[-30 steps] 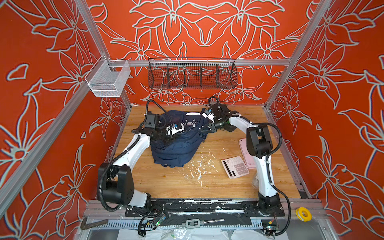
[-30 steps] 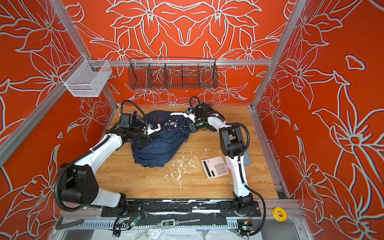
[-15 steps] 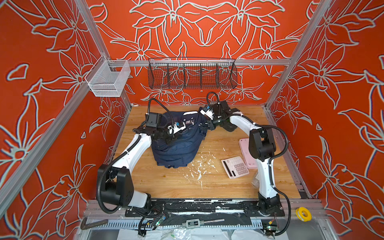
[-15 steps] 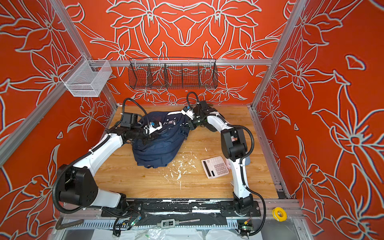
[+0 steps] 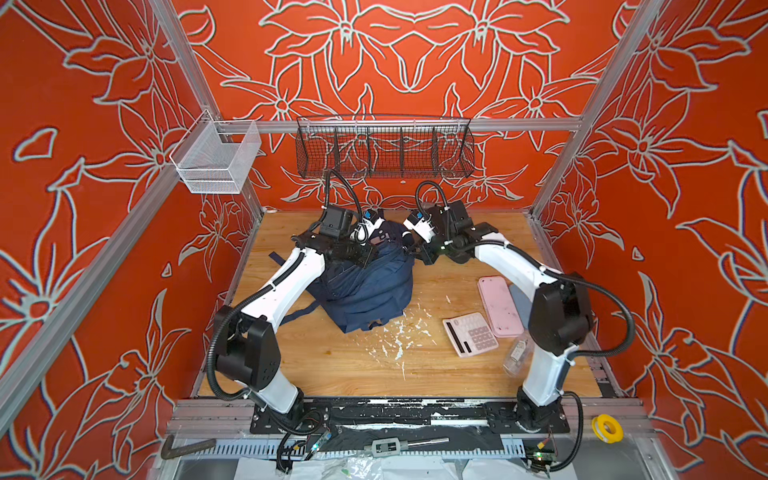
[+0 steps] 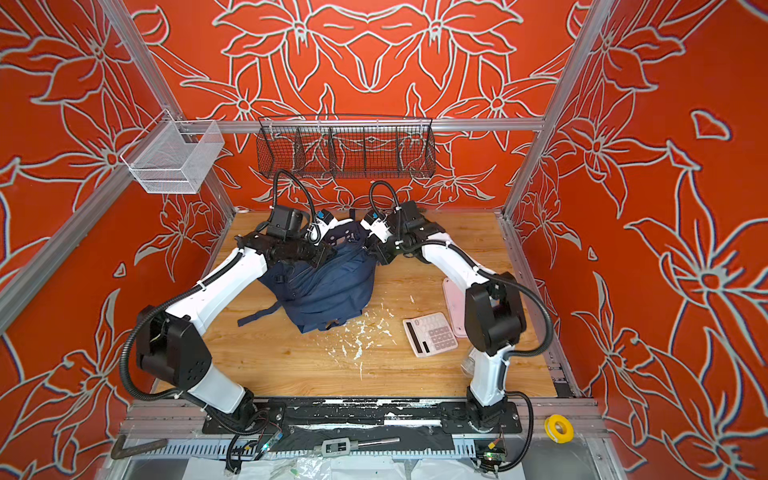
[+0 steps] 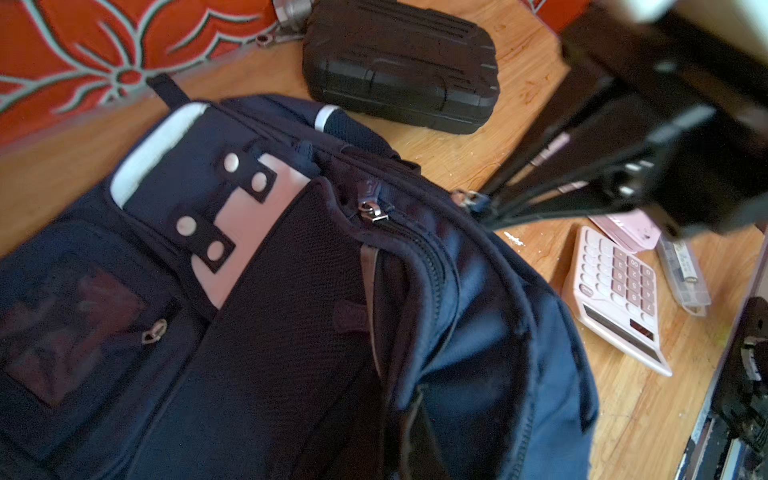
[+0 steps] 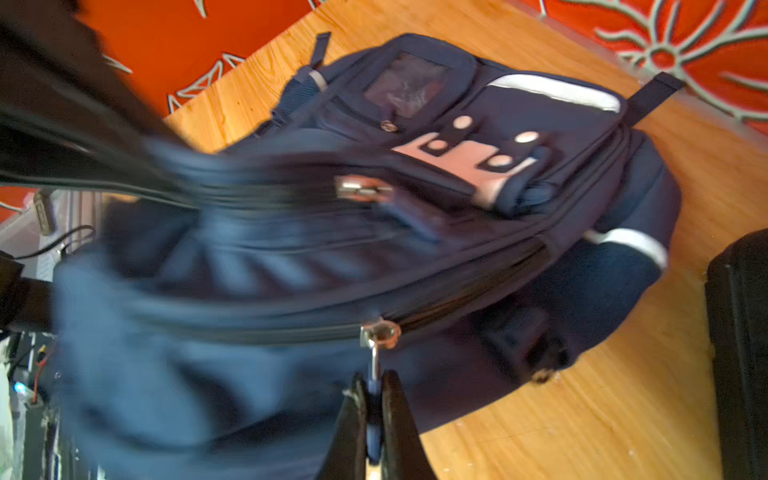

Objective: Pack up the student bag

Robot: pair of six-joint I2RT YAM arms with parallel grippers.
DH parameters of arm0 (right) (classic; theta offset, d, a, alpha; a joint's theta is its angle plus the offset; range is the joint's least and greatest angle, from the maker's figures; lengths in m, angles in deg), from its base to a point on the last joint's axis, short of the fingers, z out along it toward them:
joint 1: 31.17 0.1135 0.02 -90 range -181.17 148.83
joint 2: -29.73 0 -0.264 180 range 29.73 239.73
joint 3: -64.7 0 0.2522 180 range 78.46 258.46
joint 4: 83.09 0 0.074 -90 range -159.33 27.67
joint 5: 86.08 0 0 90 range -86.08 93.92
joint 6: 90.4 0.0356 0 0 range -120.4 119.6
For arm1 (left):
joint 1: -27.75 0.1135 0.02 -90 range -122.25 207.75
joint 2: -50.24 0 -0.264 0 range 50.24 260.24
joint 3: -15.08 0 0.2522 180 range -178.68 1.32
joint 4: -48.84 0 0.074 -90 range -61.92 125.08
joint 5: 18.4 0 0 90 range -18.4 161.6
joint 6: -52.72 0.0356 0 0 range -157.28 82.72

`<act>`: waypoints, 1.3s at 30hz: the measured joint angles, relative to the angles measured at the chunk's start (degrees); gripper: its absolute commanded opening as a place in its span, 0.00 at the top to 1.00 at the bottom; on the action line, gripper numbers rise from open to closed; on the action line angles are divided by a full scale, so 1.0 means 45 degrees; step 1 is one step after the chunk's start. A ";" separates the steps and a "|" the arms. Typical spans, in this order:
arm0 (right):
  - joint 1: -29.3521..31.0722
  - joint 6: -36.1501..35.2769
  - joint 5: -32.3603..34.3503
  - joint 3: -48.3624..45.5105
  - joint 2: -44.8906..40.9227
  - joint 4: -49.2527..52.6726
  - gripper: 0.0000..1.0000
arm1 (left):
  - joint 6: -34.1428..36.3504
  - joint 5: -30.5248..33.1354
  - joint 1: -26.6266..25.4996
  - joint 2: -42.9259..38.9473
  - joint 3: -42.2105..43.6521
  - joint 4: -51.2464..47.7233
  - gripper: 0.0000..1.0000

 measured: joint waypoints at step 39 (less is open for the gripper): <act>0.0670 -0.1302 0.2210 -0.1137 -0.1753 -0.0724 1.00 | -1.1288 -0.0855 -0.0865 0.1991 -0.3026 -0.0957 1.00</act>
